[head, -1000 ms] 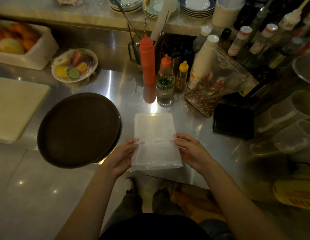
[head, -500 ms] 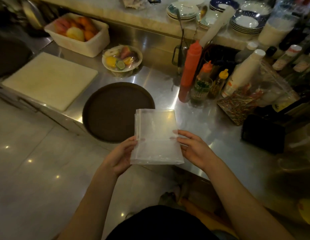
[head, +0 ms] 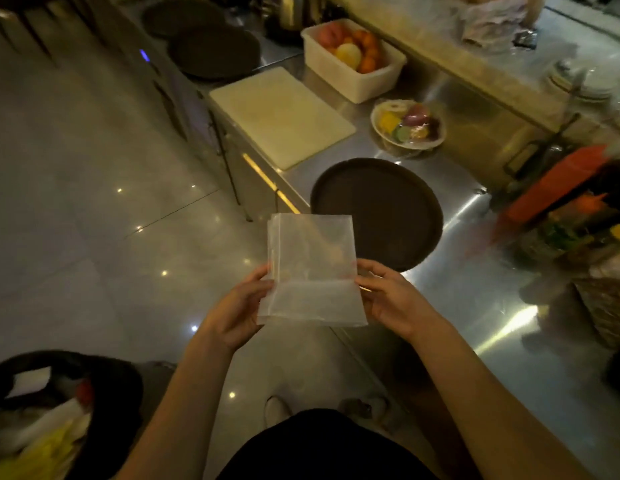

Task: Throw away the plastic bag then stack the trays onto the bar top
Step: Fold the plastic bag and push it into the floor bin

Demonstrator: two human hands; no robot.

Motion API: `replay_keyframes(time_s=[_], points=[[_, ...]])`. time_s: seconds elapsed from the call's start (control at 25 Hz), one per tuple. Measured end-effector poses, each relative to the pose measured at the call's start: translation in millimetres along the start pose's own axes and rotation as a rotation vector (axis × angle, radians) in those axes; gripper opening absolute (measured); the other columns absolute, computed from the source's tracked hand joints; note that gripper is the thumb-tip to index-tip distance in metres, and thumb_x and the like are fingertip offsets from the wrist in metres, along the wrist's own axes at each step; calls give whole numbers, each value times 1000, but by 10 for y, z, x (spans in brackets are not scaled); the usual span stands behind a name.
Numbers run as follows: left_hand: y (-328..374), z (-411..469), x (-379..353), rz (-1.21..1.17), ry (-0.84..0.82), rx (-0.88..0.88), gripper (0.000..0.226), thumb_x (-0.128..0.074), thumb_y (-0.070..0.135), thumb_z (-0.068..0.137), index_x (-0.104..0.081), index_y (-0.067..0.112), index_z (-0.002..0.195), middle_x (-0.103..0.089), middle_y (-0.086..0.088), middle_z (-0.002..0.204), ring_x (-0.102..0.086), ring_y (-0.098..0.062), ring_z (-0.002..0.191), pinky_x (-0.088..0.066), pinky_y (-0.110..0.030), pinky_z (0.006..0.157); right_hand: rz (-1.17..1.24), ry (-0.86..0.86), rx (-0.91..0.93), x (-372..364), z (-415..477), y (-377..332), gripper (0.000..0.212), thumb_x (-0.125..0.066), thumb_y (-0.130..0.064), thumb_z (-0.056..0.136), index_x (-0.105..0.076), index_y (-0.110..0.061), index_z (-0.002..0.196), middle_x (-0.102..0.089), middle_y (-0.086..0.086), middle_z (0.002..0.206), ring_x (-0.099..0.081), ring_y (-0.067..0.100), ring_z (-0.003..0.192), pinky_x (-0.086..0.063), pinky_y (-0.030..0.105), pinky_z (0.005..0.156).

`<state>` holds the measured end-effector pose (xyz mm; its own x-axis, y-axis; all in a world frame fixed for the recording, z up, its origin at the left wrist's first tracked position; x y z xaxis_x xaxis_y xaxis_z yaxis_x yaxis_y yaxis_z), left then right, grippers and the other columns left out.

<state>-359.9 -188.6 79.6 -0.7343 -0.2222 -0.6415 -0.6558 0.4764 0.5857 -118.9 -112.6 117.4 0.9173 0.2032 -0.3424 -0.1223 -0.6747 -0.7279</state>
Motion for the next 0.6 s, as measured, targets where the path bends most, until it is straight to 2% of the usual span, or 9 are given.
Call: replay_keyframes(time_s=[0.08, 0.16, 0.24, 0.36, 0.48, 0.6], points=[[50, -223, 260, -57, 74, -44, 64, -67, 7, 73, -53, 13, 135, -64, -14, 115, -63, -24, 94, -56, -33, 73, -10, -71, -33, -296, 86, 56, 37, -49, 8, 90, -54, -2, 125, -67, 13, 104, -64, 27, 94, -46, 46, 95], [107, -469, 471, -78, 147, -89, 55, -61, 6, 75, -58, 13, 129, -65, -12, 110, -62, -23, 91, -56, -31, 68, -29, -141, -66, -585, 184, 131, 38, -50, 9, 88, -55, -2, 125, -67, 16, 106, -64, 28, 95, -47, 46, 95], [170, -732, 636, -81, 182, -150, 42, -59, 5, 75, -64, 13, 116, -68, -10, 99, -64, -20, 81, -55, -28, 62, -59, -198, -83, -872, 275, 222, 37, -51, 10, 87, -57, -1, 122, -67, 17, 106, -65, 28, 94, -52, 43, 89], [228, -1086, 873, -98, 277, -224, 26, -51, -3, 83, -62, 11, 102, -69, -8, 86, -67, -14, 68, -56, -24, 55, -125, -262, -95, -1290, 347, 368, 26, -50, 12, 88, -64, -3, 105, -71, 15, 93, -71, 23, 80, -59, 36, 75], [235, -1386, 1102, -135, 366, -264, 22, -45, -3, 89, -62, 9, 95, -68, -9, 87, -68, -17, 72, -58, -27, 61, -166, -327, -114, -1651, 391, 505, 24, -50, 12, 87, -66, -5, 90, -73, 12, 81, -72, 20, 72, -61, 31, 67], [244, -1642, 1327, -219, 453, -310, 17, -48, 1, 89, -64, 8, 92, -69, -10, 88, -67, -20, 78, -58, -31, 66, -219, -362, -132, -1978, 430, 617, 20, -50, 12, 87, -65, 0, 90, -71, 13, 83, -71, 21, 75, -61, 30, 70]])
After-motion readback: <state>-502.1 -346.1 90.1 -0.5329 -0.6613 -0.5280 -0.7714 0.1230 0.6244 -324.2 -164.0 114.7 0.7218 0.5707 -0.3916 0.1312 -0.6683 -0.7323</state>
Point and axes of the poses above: each hand's wrist, its own z-axis towards the middle knuckle, its own x-axis out of the back of the hand, y = z × x, the point moved 1 cm from there along z, towards the middle knuckle
